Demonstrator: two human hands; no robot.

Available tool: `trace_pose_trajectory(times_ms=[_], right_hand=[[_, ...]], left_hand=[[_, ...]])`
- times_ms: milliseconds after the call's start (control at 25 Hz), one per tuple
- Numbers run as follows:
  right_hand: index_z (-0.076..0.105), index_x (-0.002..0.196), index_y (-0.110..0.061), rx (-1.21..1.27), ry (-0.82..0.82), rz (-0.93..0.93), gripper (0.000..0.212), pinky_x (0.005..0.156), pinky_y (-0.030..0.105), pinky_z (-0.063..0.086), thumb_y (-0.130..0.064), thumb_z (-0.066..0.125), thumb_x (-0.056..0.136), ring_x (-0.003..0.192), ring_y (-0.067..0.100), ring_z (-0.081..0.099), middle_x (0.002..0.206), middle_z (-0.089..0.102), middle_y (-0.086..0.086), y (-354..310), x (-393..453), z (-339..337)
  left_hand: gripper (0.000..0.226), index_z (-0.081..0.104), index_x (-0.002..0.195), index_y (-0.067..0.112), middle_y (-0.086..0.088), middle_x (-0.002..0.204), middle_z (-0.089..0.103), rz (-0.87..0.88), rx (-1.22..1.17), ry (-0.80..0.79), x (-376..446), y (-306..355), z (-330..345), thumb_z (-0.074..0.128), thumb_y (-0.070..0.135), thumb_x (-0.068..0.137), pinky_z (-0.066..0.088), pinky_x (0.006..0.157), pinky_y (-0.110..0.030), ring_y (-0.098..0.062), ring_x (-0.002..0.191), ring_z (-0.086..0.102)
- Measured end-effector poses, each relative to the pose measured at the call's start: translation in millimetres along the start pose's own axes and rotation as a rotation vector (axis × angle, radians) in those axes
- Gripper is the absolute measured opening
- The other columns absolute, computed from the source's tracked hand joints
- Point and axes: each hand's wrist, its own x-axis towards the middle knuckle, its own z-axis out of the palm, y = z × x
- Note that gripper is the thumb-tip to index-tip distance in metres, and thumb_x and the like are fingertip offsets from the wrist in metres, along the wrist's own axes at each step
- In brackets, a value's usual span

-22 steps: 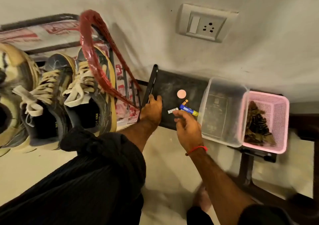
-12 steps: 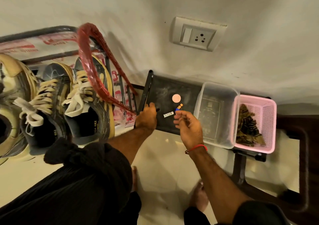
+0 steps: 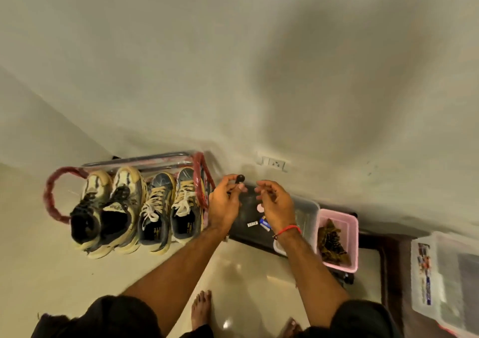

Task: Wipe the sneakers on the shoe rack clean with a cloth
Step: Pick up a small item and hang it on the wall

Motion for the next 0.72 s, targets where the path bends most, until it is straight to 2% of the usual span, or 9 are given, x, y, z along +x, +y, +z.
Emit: trace_pose_trajectory(times_ms=[120, 200, 280, 360, 520, 720], right_hand=[[0.069, 0.101, -0.028, -0.031, -0.078, -0.095, 0.026, 0.078, 0.022, 0.056, -0.007, 0.054, 0.098, 0.086, 0.011, 0.069, 0.096, 0.073, -0.004, -70, -6, -22], [0.069, 0.102, -0.026, -0.051, -0.117, -0.151, 0.025, 0.072, 0.016, 0.053, -0.008, 0.052, 0.099, 0.083, 0.012, 0.069, 0.095, 0.073, -0.004, -104, -9, -31], [0.070, 0.102, -0.026, -0.058, -0.136, -0.201, 0.024, 0.070, 0.016, 0.053, -0.010, 0.052, 0.100, 0.080, 0.010, 0.069, 0.093, 0.073, -0.006, -138, -13, -35], [0.070, 0.102, -0.026, -0.076, -0.170, -0.254, 0.023, 0.071, 0.017, 0.054, -0.012, 0.052, 0.100, 0.079, 0.008, 0.069, 0.093, 0.073, -0.007, -170, -14, -29], [0.071, 0.102, -0.026, -0.140, -0.238, -0.346, 0.022, 0.069, 0.018, 0.055, -0.012, 0.053, 0.100, 0.079, 0.009, 0.069, 0.091, 0.074, -0.007, -222, -12, -9], [0.072, 0.099, -0.025, -0.112, -0.197, -0.434, 0.025, 0.074, 0.026, 0.057, -0.008, 0.053, 0.099, 0.080, 0.014, 0.070, 0.088, 0.075, -0.004, -287, 2, 25]], left_hand=[[0.010, 0.065, 0.109, 0.029, 0.007, 0.090, 0.076, 0.111, -0.048, 0.083, -8, 80, -20, 0.063, 0.023, 0.101, 0.062, 0.065, -0.040, -0.017, 0.077, 0.073], [0.008, 0.066, 0.107, 0.025, 0.007, 0.094, 0.075, 0.147, -0.069, 0.151, -8, 127, -36, 0.064, 0.028, 0.100, 0.060, 0.060, -0.031, -0.019, 0.078, 0.072], [0.012, 0.067, 0.108, 0.022, 0.004, 0.102, 0.074, 0.159, -0.088, 0.240, -8, 171, -56, 0.065, 0.031, 0.099, 0.055, 0.054, -0.023, -0.015, 0.071, 0.072], [0.013, 0.069, 0.106, 0.019, 0.000, 0.102, 0.073, 0.189, -0.124, 0.297, -2, 210, -80, 0.068, 0.029, 0.098, 0.056, 0.051, -0.028, -0.010, 0.063, 0.070], [0.016, 0.072, 0.109, 0.017, -0.004, 0.092, 0.074, 0.298, -0.311, 0.319, 26, 282, -134, 0.073, 0.017, 0.093, 0.061, 0.057, -0.034, -0.015, 0.065, 0.070], [0.008, 0.074, 0.102, 0.016, -0.004, 0.090, 0.076, 0.483, -0.467, 0.302, 81, 368, -198, 0.072, 0.014, 0.094, 0.063, 0.070, -0.038, -0.018, 0.074, 0.073]])
